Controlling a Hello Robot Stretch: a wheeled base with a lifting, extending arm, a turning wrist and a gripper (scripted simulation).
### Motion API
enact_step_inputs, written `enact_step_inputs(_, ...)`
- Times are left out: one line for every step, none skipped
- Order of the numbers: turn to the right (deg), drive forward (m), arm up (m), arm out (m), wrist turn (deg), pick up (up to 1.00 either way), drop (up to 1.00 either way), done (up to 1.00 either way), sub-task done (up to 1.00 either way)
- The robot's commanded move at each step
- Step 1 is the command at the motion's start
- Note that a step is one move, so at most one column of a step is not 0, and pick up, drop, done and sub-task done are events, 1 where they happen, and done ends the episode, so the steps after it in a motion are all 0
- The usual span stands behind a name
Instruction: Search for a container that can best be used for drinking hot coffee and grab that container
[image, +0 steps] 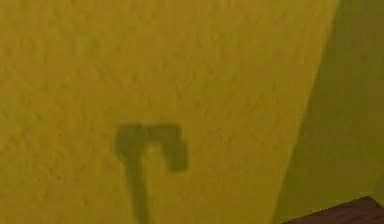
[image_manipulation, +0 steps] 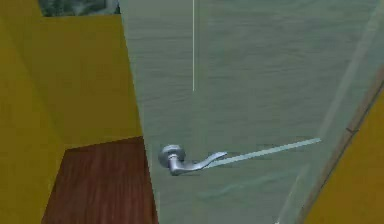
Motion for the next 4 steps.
enact_step_inputs(33.0,0.00,0.00,0.00,0.0,0.00,0.00,0.00,0.00)
enact_step_inputs(0.0,0.50,0.00,0.00,0.0,0.00,0.00,0.00,0.00)
enact_step_inputs(36.0,0.00,0.00,0.00,0.0,0.00,0.00,0.00,0.00)
enact_step_inputs(0.0,0.45,0.00,0.00,0.0,0.00,0.00,0.00,0.00)
